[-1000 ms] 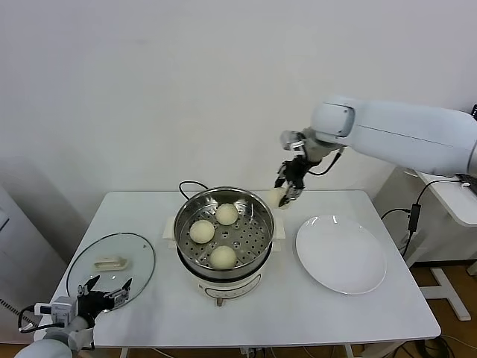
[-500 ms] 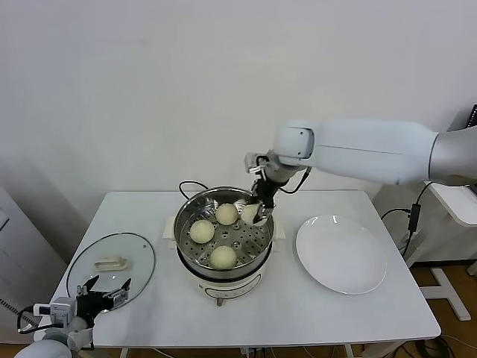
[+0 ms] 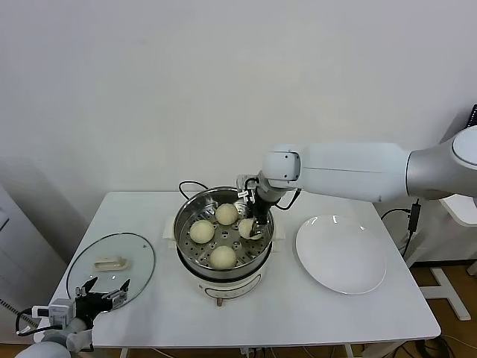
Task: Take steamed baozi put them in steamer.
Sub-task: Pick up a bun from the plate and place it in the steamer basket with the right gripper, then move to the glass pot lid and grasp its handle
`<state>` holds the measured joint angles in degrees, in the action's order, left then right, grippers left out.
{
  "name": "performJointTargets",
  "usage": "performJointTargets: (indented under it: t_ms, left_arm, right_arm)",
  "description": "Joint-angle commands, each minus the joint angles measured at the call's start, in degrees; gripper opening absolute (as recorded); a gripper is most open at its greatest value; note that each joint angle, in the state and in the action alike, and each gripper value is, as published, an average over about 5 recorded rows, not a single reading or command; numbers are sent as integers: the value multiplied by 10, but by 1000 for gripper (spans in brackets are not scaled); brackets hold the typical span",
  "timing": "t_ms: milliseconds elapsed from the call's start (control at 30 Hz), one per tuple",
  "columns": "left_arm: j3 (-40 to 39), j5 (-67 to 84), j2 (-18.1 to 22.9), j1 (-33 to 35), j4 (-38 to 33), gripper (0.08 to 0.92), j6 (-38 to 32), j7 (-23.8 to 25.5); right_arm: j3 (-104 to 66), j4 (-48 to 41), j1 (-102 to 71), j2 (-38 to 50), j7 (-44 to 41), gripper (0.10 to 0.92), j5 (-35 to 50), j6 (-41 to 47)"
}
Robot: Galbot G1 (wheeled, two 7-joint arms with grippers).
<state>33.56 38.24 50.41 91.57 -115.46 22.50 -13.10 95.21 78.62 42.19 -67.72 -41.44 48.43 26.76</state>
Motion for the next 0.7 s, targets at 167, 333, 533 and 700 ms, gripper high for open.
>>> performJointTargets:
  t_ms: [167, 333, 533, 700]
  left_arm:
    - [1, 0, 1, 1, 1, 823, 0, 0]
    - [2, 0, 1, 2, 0, 823, 0, 0]
    - [2, -3, 2, 0, -3, 823, 1, -1]
    - [4, -7, 5, -2, -3, 823, 2, -1]
  right_arm:
    - [-10, 3, -28, -4, 21, 569, -2, 12]
    - [-25, 5, -8, 15, 9, 712, 10, 14]
    - [-71, 4, 22, 89, -5, 817, 53, 12]
    - [-150, -3, -15, 175, 33, 823, 108, -16]
